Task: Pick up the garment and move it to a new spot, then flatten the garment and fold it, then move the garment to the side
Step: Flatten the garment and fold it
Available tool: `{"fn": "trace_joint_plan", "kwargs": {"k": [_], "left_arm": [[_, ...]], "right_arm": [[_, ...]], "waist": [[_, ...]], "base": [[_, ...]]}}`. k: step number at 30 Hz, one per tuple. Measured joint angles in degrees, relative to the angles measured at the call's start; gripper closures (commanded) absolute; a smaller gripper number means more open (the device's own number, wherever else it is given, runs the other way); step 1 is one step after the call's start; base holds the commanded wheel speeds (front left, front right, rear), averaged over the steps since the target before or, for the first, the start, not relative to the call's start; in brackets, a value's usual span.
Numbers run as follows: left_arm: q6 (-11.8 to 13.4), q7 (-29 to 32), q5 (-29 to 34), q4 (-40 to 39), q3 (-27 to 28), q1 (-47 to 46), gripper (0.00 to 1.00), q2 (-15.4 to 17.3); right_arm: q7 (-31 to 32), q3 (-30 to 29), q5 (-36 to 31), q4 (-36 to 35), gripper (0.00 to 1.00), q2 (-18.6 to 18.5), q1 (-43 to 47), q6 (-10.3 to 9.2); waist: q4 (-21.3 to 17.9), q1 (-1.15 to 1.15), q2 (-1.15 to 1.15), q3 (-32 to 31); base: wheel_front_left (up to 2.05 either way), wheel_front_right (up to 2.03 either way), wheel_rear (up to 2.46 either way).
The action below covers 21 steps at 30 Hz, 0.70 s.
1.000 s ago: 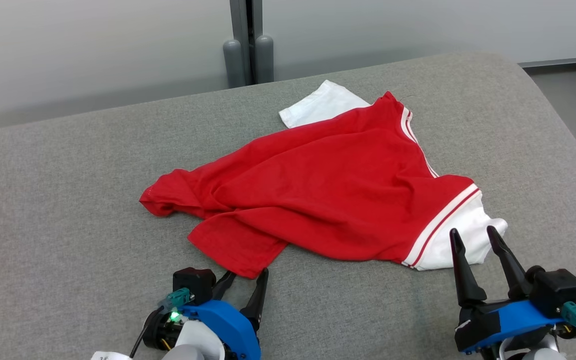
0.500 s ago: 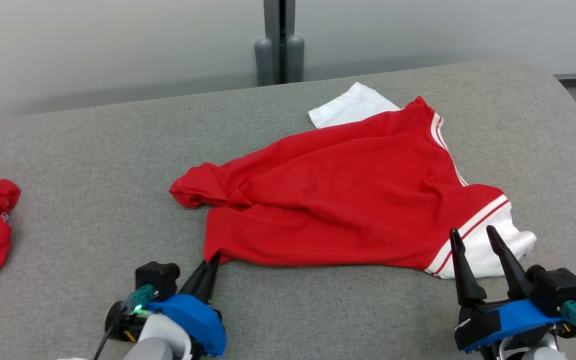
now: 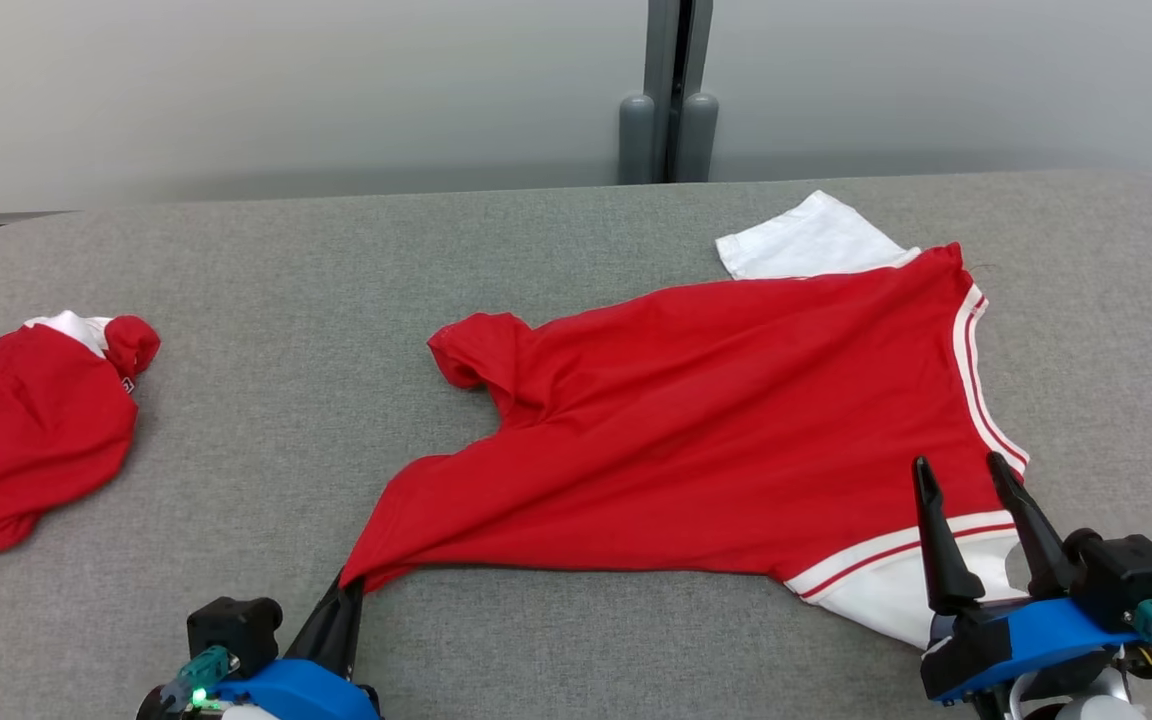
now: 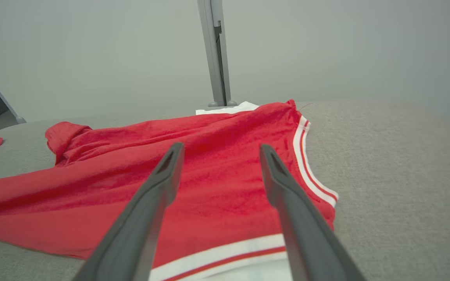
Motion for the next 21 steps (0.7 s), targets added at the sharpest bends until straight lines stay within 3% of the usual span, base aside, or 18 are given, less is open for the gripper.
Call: {"fn": "trace_joint_plan", "kwargs": {"k": [1, 2, 13, 21], "left_arm": [[0.2, 0.0, 0.0, -0.6, 0.0, 0.6, 0.73, 0.0], [0.7, 0.0, 0.0, -1.0, 0.0, 0.9, 0.0, 0.0], [2.1, -6.4, 0.3, -3.1, 1.9, 2.7, 0.0, 0.1], [1.0, -8.9, 5.7, -9.9, 8.3, 0.9, 0.0, -2.3]], "right_arm": [[0.0, 0.0, -0.1, -0.1, 0.0, 0.0, 0.0, 0.0], [0.1, 0.1, -0.1, -0.2, 0.0, 0.0, 0.0, 0.0], [0.7, -1.3, -0.3, -1.1, 0.0, 0.0, 0.9, 0.0], [0.6, -3.5, -0.3, -1.9, 0.0, 0.0, 1.7, 0.0]], "waist": [[0.2, 0.0, 0.0, -0.1], [0.4, 0.0, 0.0, -0.2], [1.2, 0.0, 0.0, -2.2], [1.9, 0.0, 0.0, -3.3]], "base": [[0.0, 0.0, 0.0], [0.0, 0.0, 0.0], [0.0, 0.0, 0.0], [0.0, 0.0, 0.0]]}}
